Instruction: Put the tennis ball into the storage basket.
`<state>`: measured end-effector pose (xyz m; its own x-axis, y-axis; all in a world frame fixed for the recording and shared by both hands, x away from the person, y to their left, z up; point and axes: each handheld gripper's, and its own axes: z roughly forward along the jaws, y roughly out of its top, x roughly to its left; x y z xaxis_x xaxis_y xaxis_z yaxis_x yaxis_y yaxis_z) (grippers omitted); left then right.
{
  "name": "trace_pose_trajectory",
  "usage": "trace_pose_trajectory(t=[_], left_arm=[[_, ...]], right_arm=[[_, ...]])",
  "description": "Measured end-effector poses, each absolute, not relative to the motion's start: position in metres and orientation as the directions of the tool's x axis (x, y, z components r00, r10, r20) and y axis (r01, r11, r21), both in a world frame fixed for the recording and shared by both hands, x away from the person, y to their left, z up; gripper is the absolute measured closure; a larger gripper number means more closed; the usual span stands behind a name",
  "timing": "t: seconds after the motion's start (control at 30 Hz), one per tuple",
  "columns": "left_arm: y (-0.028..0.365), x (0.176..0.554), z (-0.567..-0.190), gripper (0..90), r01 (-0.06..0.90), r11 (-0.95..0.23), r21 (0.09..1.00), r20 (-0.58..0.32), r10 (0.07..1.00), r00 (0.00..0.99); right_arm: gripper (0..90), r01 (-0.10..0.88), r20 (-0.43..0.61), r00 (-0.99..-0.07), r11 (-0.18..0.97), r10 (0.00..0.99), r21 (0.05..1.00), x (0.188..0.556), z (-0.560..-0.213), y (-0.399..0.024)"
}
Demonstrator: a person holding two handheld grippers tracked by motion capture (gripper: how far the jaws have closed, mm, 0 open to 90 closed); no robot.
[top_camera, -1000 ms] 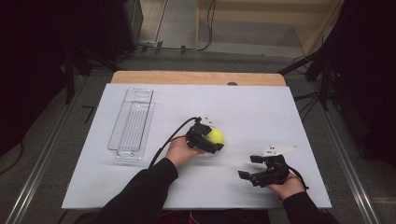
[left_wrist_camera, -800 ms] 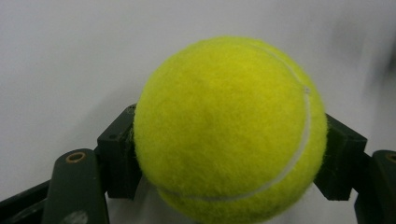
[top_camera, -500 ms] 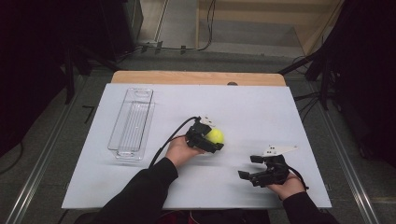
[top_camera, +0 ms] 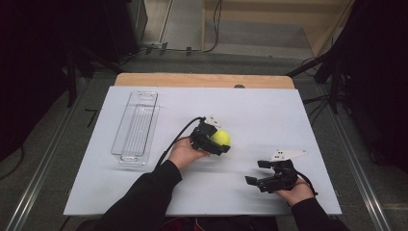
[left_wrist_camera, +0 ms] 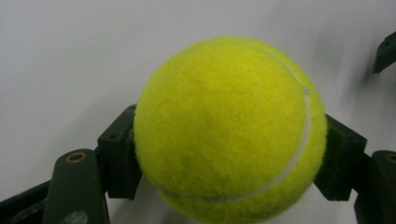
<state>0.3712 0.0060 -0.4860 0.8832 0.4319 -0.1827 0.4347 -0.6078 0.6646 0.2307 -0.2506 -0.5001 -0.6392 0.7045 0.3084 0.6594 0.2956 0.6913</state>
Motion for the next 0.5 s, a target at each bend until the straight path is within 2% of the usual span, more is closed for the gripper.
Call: trace_pose_trajectory(t=[0.5], left_arm=[[0.008,0.368,-0.46,25.6,0.431,-0.613,0.662,-0.194,0.415,0.889]], right_arm=[[12.0,0.661,0.308,-0.637,0.295,0.706,0.69,0.23,-0.5,-0.251]])
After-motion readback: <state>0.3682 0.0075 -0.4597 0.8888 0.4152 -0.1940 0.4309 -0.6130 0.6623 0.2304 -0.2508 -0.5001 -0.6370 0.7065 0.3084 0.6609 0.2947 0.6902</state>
